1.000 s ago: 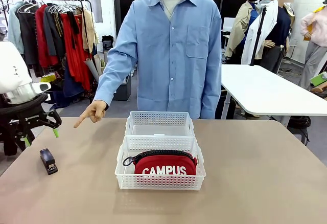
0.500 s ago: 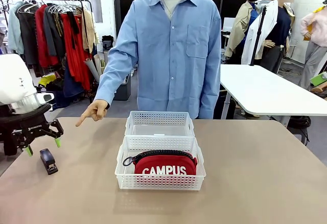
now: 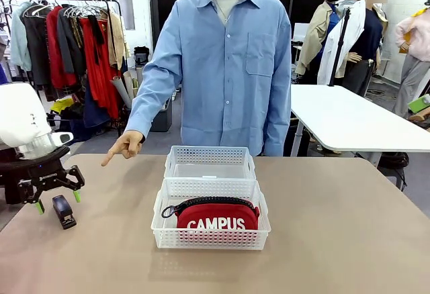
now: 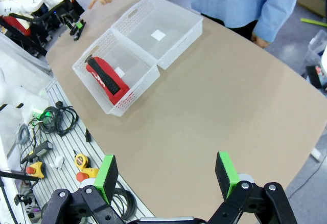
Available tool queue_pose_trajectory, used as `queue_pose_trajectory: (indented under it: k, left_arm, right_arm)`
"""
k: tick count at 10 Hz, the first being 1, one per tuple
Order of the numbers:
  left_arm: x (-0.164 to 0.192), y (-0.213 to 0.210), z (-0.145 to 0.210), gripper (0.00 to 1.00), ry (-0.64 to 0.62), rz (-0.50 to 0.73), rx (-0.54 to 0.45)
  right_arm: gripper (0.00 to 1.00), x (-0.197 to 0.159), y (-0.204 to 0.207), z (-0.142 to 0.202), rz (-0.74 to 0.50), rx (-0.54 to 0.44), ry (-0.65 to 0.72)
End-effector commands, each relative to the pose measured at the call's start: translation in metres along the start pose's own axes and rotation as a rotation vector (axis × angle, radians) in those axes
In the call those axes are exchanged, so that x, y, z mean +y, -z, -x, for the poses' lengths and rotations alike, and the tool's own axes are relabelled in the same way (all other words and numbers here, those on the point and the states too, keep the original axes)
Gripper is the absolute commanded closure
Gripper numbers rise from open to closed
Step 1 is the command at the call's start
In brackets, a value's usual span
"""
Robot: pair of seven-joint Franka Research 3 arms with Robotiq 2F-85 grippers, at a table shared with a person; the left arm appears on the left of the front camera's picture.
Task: Distribute items into two baskets.
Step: Pick up the Stapler that the person points to.
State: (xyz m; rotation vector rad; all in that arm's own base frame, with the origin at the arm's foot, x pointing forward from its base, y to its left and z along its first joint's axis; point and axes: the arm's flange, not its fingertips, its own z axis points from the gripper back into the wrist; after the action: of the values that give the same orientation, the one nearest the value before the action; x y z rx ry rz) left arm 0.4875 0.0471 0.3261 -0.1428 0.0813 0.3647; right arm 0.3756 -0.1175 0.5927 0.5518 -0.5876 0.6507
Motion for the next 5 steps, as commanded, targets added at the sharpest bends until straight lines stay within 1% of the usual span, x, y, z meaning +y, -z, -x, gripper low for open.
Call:
queue_pose_trajectory:
  k: [1, 5]
  left_arm:
    - [0.0008, 0.0062, -0.0026, 0.00, -0.019, -0.033, -0.019]
    - [0.0021, 0.0161, -0.0053, 0.00, -0.033, -0.049, -0.010]
  right_arm:
    - [0.00, 0.0008, 0.0001, -0.0005, -0.001, -0.001, -0.002]
    - [0.00, 0.0008, 0.0001, -0.0005, -0.001, -0.001, -0.002]
